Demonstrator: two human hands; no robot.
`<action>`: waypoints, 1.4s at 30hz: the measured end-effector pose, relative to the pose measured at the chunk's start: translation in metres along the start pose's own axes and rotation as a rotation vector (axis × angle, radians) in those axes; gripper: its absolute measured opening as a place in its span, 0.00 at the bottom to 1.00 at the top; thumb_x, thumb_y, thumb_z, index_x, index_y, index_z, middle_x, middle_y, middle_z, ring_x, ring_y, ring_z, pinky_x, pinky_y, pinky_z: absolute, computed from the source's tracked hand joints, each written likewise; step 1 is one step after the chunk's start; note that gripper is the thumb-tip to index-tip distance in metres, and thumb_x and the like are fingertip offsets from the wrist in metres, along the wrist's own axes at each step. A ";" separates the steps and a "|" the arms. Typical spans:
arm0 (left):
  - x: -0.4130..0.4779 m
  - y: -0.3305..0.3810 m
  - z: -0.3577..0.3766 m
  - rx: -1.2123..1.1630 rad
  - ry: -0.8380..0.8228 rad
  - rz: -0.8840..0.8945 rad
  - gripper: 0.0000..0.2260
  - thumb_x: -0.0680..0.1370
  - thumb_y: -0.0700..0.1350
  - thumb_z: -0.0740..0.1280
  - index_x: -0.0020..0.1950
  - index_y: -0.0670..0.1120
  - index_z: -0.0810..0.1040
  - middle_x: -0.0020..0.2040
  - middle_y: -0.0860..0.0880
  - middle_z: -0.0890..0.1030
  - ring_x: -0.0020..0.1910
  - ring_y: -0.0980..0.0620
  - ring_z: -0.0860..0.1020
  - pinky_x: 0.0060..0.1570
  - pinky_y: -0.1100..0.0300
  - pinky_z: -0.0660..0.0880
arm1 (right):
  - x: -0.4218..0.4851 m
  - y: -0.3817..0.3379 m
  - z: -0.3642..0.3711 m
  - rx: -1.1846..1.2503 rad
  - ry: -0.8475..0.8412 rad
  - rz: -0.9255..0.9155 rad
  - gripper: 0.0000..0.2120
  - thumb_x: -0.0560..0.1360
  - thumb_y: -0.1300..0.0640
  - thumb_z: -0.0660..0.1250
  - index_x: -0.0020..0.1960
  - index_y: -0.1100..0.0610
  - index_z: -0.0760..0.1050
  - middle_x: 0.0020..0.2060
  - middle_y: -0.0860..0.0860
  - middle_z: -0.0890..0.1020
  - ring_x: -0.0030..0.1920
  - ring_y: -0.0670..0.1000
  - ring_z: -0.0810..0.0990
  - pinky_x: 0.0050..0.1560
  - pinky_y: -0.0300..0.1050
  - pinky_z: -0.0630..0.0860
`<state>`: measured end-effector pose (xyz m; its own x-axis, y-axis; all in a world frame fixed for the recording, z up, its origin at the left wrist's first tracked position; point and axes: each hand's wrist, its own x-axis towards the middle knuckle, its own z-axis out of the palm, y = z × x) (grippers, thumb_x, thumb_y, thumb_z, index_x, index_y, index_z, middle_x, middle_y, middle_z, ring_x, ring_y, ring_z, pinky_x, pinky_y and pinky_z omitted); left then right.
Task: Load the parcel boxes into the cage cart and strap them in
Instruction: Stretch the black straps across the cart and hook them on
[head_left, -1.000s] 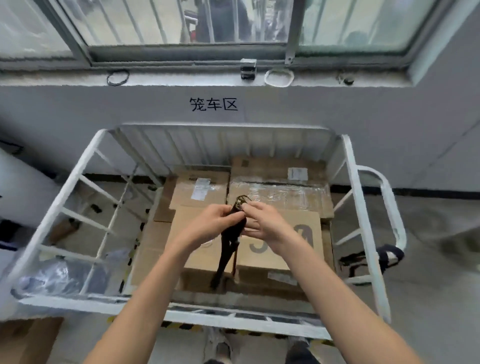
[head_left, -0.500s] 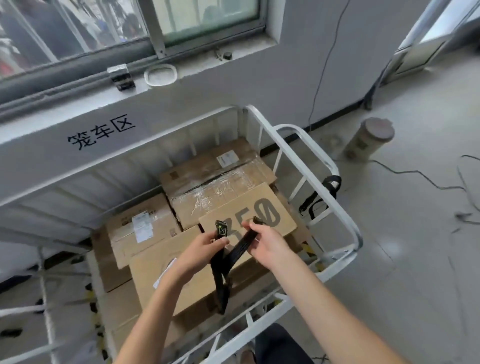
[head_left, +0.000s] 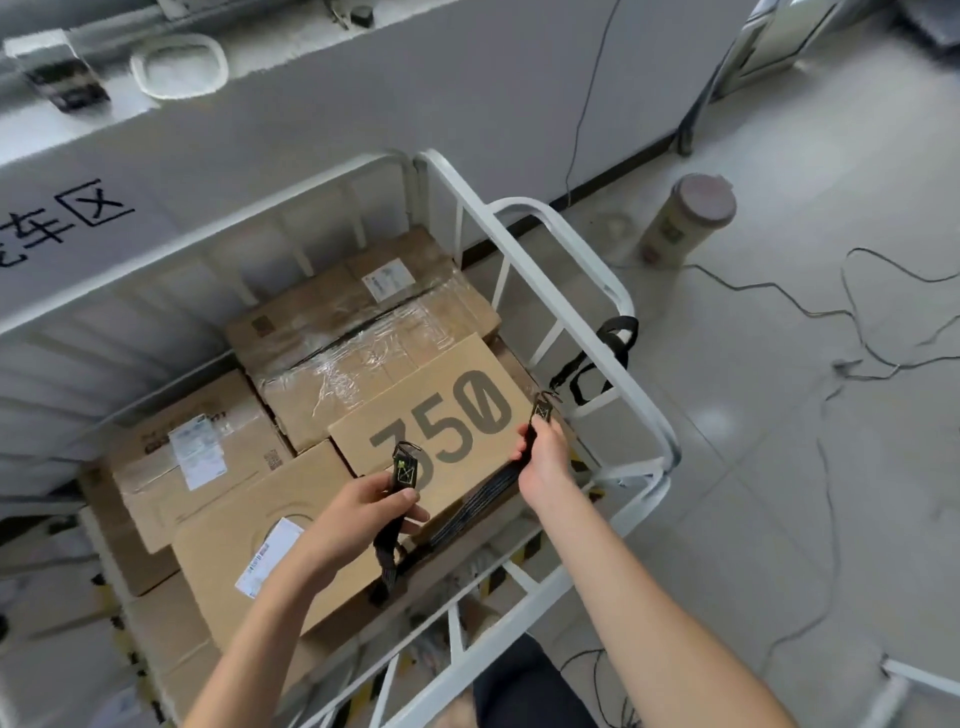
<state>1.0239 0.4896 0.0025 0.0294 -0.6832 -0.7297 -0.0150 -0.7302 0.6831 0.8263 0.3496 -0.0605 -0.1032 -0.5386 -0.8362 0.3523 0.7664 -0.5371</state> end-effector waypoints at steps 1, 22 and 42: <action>0.004 0.004 0.002 0.007 -0.003 -0.004 0.08 0.83 0.45 0.64 0.56 0.43 0.79 0.48 0.47 0.87 0.48 0.49 0.86 0.55 0.50 0.80 | 0.010 -0.007 -0.002 0.037 0.009 0.005 0.05 0.83 0.58 0.58 0.51 0.57 0.71 0.34 0.51 0.75 0.24 0.46 0.66 0.23 0.38 0.64; 0.066 0.057 0.046 0.115 -0.068 -0.082 0.07 0.83 0.42 0.65 0.54 0.38 0.78 0.45 0.43 0.87 0.45 0.48 0.86 0.44 0.63 0.79 | 0.109 -0.054 -0.049 0.206 0.210 0.134 0.14 0.85 0.58 0.56 0.70 0.60 0.69 0.37 0.53 0.78 0.27 0.47 0.68 0.25 0.40 0.65; -0.074 0.025 0.002 0.064 0.163 0.110 0.07 0.83 0.43 0.65 0.55 0.40 0.79 0.45 0.43 0.87 0.43 0.45 0.86 0.43 0.57 0.81 | -0.048 0.052 -0.044 0.023 -0.033 0.086 0.11 0.86 0.56 0.54 0.49 0.57 0.72 0.36 0.54 0.80 0.35 0.52 0.78 0.47 0.48 0.74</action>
<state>1.0190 0.5216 0.0732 0.1850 -0.7521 -0.6325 -0.0899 -0.6539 0.7512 0.8086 0.4308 -0.0527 -0.0414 -0.4825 -0.8749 0.3799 0.8023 -0.4604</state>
